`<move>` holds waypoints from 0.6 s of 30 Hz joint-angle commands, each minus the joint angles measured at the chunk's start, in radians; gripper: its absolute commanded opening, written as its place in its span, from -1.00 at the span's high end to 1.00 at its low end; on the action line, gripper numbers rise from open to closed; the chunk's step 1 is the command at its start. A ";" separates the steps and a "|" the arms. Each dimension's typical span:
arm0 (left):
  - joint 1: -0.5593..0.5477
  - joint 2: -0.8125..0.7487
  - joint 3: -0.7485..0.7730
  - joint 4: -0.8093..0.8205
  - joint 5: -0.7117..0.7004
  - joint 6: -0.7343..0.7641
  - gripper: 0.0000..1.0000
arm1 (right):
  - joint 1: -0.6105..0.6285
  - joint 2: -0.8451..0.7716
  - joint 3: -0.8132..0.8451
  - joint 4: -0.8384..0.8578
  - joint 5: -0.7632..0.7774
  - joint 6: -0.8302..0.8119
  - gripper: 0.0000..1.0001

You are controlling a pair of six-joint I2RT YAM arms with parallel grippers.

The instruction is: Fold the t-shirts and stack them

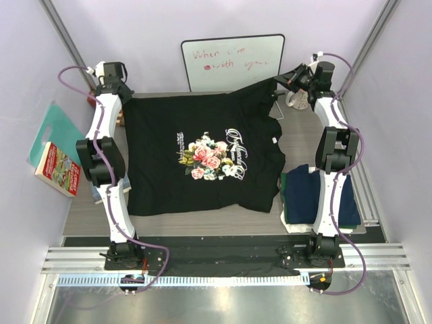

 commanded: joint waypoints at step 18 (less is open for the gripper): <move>0.011 -0.238 -0.097 -0.012 0.129 -0.033 1.00 | 0.007 -0.317 -0.098 0.020 -0.080 0.030 0.98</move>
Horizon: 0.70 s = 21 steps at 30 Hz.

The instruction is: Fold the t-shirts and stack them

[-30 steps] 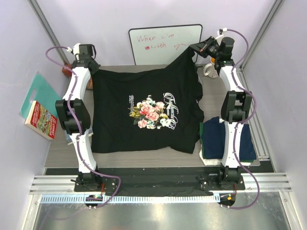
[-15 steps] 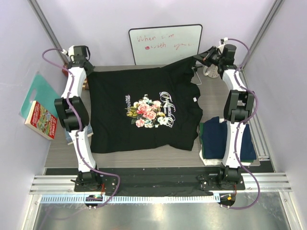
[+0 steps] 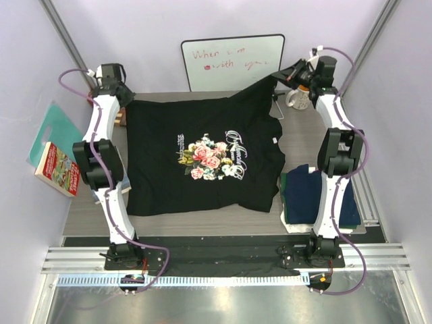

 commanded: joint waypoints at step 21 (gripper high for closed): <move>0.033 -1.016 -0.438 -0.016 0.086 0.097 1.00 | -0.013 -1.257 -0.513 -0.211 0.057 -0.106 0.98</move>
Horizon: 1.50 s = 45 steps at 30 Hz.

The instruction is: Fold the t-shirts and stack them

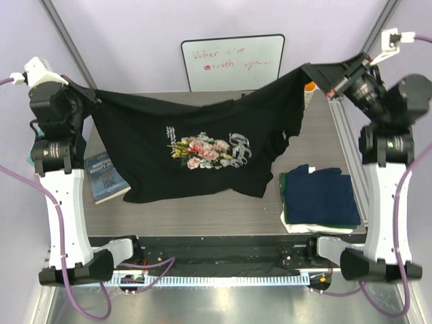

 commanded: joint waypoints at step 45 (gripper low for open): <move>-0.165 -0.464 0.104 -0.111 -0.184 -0.301 0.99 | 0.070 -0.332 0.233 -0.516 0.549 -0.268 0.98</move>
